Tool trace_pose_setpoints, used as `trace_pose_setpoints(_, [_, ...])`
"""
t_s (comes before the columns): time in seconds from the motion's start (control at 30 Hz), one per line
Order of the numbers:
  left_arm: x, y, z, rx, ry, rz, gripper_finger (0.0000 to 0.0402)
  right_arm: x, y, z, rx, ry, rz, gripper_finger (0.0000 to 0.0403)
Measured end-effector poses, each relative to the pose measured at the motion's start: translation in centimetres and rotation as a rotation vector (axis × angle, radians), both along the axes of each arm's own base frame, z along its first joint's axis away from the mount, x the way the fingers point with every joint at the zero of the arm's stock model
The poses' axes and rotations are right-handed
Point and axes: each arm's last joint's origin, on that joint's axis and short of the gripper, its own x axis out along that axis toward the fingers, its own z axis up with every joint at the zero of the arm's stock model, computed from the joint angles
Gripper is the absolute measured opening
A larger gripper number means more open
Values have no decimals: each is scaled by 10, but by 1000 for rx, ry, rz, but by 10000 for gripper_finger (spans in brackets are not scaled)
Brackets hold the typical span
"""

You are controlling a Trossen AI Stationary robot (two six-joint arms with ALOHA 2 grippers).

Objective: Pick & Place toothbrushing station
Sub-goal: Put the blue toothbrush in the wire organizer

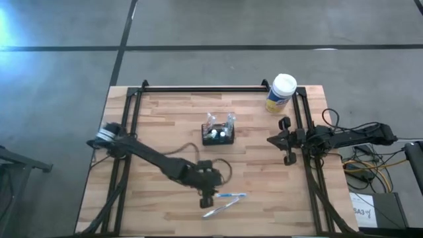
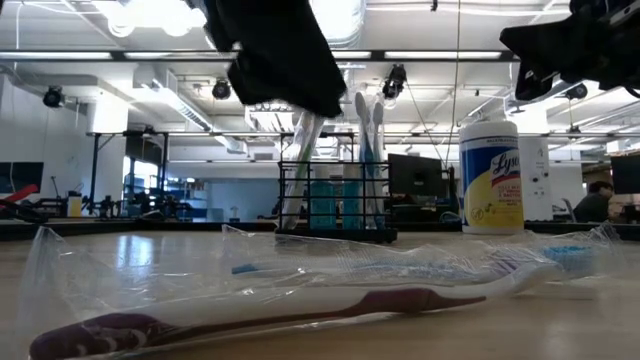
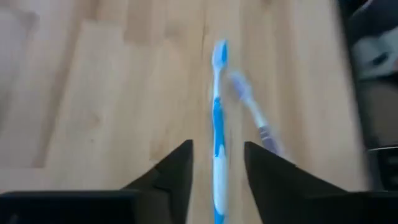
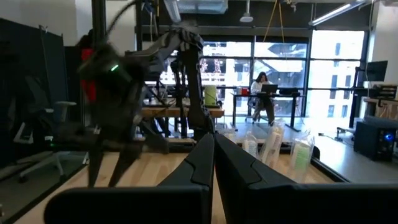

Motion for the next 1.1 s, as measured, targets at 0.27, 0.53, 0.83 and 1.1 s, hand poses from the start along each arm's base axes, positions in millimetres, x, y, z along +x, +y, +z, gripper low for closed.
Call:
trace_pose_setpoints(0.27, [35, -16, -24, 104, 222, -75, 235, 0, 0, 0, -4, -1, -1, 8])
trace_pose_setpoints(0.53, [49, -24, -48, 8, 318, -192, 241, 0, 0, 0, -4, -1, -1, 8])
trace_pose_setpoints(0.83, [45, -14, -63, 94, 374, -126, 223, 0, 0, 0, -2, -2, 0, 8])
trace_pose_setpoints(1.1, [40, -10, -72, 120, 380, -125, 161, 0, 0, 0, -4, -3, -1, 8])
